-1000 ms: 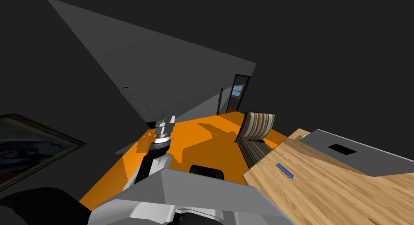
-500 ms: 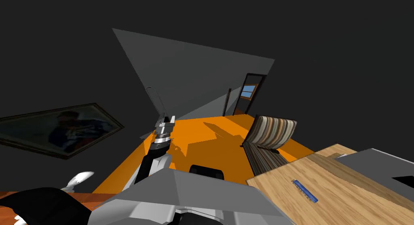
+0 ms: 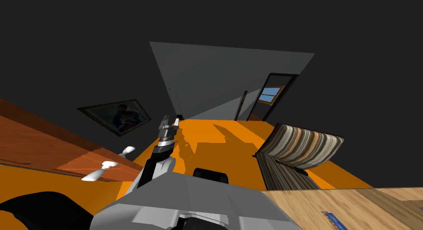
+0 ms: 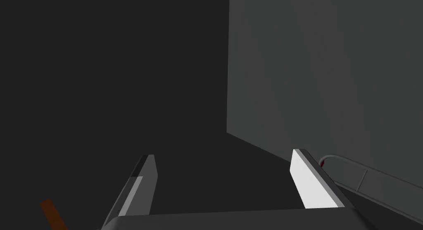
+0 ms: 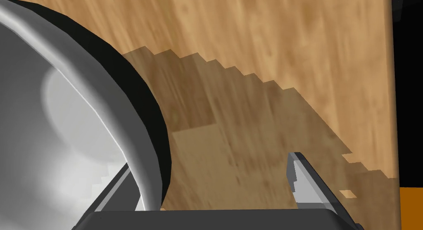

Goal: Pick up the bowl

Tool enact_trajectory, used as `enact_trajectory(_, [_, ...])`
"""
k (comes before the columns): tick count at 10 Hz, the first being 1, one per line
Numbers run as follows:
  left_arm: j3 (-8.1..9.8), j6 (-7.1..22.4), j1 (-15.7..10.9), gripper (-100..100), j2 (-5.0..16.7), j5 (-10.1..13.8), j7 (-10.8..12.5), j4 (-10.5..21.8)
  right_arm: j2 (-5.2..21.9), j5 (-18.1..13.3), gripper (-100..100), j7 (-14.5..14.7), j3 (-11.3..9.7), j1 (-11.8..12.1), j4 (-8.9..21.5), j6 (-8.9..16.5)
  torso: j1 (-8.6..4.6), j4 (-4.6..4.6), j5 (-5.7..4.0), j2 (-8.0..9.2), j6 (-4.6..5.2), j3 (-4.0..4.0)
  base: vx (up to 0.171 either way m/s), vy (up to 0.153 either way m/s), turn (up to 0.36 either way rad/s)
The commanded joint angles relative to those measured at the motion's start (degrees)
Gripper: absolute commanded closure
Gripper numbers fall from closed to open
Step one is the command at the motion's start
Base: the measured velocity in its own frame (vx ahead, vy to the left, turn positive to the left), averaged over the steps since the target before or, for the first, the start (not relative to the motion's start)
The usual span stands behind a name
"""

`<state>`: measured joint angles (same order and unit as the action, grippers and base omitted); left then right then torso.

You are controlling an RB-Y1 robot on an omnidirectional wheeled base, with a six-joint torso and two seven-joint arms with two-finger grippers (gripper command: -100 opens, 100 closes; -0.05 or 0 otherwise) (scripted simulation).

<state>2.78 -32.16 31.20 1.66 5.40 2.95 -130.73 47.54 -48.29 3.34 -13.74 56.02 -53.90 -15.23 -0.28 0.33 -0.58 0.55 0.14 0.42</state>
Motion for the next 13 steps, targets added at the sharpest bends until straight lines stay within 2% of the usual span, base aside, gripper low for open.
enact_trajectory(1, [0.00,0.0,0.0,0,0.0,0.0,0.0,0.0,-1.1,-0.2,-100,-1.0,0.8,2.9,-2.0,0.5,0.00,0.00,0.00,0.00,0.00,0.00,-0.035,-0.017,0.144])
enact_trajectory(2, [0.01,0.0,0.0,0,0.0,0.0,0.0,0.0,-4.0,-3.1,-100,-3.0,3.9,4.4,-3.3,1.3,-0.05,-0.01,-0.04,-0.09,0.07,-0.05,-0.070,-0.001,0.311])
enact_trajectory(3, [0.00,0.0,0.0,0,0.0,0.0,0.0,0.0,-5.8,-3.1,-100,-3.1,4.7,6.2,-3.3,1.3,-0.03,0.00,-0.03,-0.02,-0.01,-0.01,-0.080,-0.010,0.475])
enact_trajectory(4, [0.00,0.0,0.0,0,0.0,0.0,0.0,0.0,-5.9,-3.1,-100,-3.1,4.7,7.5,-3.3,1.3,-0.07,0.01,-0.03,0.01,-0.01,0.01,-0.043,-0.015,0.145])
enact_trajectory(5, [0.01,0.0,0.0,0,0.0,0.0,0.0,0.0,-8.4,-5.8,-100,-5.2,7.5,9.0,-4.5,2.1,-0.10,-0.01,-0.05,-0.07,0.08,-0.03,-0.088,0.002,0.327])
enact_trajectory(6, [0.00,0.0,0.0,0,0.0,0.0,0.0,0.0,-9.4,-5.9,-100,-5.2,8.3,11.4,-4.5,2.1,-0.05,0.01,-0.03,0.03,0.00,0.01,-0.087,-0.004,0.420])
enact_trajectory(7, [0.00,0.0,0.0,0,0.0,0.0,0.0,0.0,-10.8,-5.9,-100,-5.2,8.6,11.9,-4.5,2.1,-0.08,0.02,-0.03,0.05,0.02,0.03,-0.039,-0.012,0.153])
enact_trajectory(8, [0.01,0.0,0.0,0,0.0,0.0,0.0,0.0,-13.0,-8.6,-100,-7.3,11.5,13.2,-5.8,2.9,-0.12,0.00,-0.06,-0.06,0.08,-0.03,-0.084,-0.004,0.358])
enact_trajectory(9, [0.00,0.0,0.0,0,0.0,0.0,0.0,0.0,-14.7,-8.7,-100,-7.3,12.5,14.8,-5.8,2.9,-0.11,0.01,-0.04,0.02,0.00,0.01,-0.089,-0.001,0.442])
enact_trajectory(10, [0.01,0.0,0.0,0,0.0,0.0,0.0,0.0,-15.6,-8.7,-100,-7.3,12.5,16.3,-5.8,2.9,-0.11,0.02,-0.04,0.04,0.02,0.03,-0.037,-0.004,0.120])
enact_trajectory(11, [0.02,0.0,0.0,0,0.0,0.0,0.0,0.0,-17.7,-11.4,-100,-9.4,15.2,18.2,-7.1,3.7,-0.11,-0.01,-0.05,-0.07,0.11,-0.03,-0.081,0.008,0.316])
enact_trajectory(12, [0.01,0.0,0.0,0,0.0,0.0,0.0,0.0,-19.7,-11.5,-100,-9.4,16.4,19.5,-7.1,3.7,-0.09,0.01,-0.04,0.02,0.01,0.01,-0.090,0.013,0.425])
enact_trajectory(13, [0.01,0.0,0.0,0,0.0,0.0,0.0,0.0,-20.4,-11.5,-100,-9.4,16.4,20.8,-7.1,3.7,-0.09,0.02,-0.04,0.04,0.02,0.03,-0.039,0.002,0.167])
